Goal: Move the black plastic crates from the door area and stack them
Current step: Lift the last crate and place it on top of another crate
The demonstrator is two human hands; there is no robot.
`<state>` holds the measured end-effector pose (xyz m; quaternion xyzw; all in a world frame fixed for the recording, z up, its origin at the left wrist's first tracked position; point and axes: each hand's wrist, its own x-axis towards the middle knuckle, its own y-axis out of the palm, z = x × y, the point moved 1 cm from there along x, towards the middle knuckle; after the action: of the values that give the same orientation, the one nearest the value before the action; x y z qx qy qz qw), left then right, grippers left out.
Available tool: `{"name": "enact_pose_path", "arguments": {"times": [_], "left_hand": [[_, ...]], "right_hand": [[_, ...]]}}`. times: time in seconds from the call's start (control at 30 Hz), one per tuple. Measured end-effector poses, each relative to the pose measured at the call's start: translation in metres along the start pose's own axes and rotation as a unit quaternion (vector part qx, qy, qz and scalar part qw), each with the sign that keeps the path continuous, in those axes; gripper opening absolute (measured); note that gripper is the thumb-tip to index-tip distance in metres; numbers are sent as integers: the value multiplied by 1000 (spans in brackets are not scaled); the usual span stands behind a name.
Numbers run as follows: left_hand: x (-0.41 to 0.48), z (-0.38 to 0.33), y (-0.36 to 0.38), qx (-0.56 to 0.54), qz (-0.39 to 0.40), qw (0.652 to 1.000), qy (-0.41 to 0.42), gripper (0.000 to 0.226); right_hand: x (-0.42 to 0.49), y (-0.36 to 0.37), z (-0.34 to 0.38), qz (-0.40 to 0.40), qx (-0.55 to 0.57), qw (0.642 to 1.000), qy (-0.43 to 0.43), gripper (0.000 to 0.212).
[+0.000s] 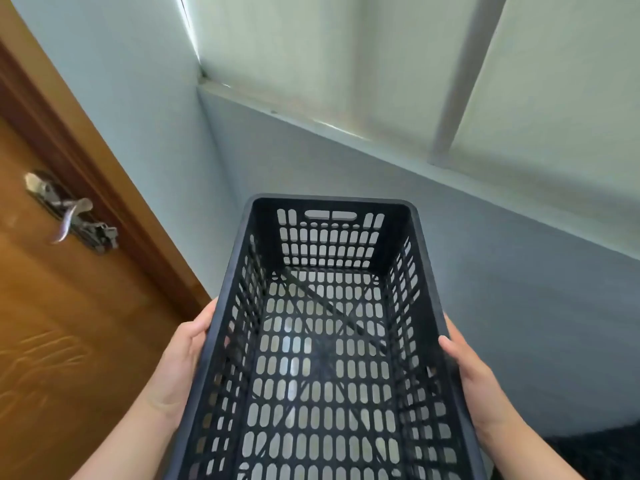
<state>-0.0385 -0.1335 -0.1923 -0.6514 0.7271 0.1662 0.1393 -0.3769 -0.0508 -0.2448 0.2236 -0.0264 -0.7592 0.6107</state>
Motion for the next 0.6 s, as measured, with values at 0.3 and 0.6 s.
{"name": "enact_pose_path", "arguments": {"times": [0.3,0.6], "left_hand": [[-92,-119,43,35,-42,997,62,36],[-136,-166,72,56,-17,991,124,41]], "right_hand": [[-37,17,124,49,-10,998,-48,46],[-68,-1,190,58,-14,994,-90,44]]}}
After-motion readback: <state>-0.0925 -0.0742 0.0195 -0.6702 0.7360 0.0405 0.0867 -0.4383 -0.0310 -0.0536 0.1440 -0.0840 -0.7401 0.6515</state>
